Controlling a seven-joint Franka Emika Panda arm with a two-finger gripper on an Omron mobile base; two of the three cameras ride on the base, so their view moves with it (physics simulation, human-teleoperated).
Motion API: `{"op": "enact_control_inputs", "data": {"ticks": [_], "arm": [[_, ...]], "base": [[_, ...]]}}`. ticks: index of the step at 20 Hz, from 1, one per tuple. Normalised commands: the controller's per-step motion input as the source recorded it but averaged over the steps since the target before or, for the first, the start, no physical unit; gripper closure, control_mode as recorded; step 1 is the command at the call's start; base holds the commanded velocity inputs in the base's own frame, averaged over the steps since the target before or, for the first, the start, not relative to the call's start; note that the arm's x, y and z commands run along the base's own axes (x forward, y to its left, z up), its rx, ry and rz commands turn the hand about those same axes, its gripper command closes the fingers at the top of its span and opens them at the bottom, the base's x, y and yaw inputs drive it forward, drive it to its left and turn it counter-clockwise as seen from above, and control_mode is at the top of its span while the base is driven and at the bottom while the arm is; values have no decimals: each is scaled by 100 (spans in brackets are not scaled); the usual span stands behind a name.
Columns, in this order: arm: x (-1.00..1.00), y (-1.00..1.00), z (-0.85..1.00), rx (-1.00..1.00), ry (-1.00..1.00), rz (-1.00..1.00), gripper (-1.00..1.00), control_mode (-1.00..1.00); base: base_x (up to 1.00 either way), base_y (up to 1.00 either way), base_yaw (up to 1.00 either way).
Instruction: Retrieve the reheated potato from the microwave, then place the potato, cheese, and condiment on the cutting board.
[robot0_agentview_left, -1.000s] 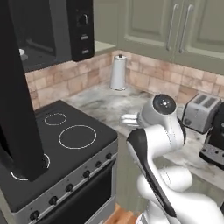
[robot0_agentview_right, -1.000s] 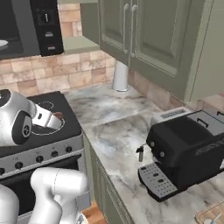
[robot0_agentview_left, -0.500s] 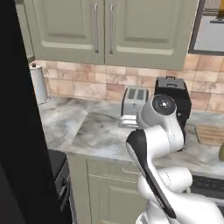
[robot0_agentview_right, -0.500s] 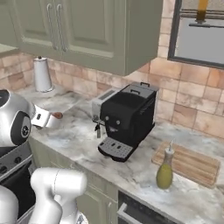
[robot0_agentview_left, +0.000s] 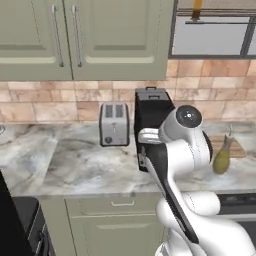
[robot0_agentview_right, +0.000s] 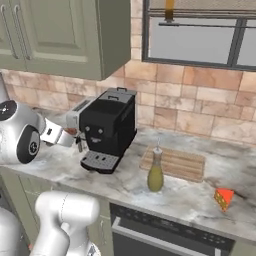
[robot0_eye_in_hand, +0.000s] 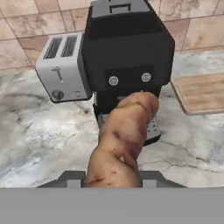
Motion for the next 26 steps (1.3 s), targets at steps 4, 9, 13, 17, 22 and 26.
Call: {"op": "enact_control_inputs", "data": {"ticks": [4, 9, 13, 17, 22, 26], "arm": [[0, 0, 0, 0, 0, 0, 100, 100], [0, 0, 0, 0, 0, 0, 100, 100], [0, 0, 0, 0, 0, 0, 100, 100], [0, 0, 0, 0, 0, 0, 100, 100], [0, 0, 0, 0, 0, 0, 100, 100], [0, 0, 0, 0, 0, 0, 100, 100]], "base": [[4, -51, -8], [0, -55, -1], [7, -63, 0], [17, -65, 0], [5, -55, -10], [24, -33, -25]]}}
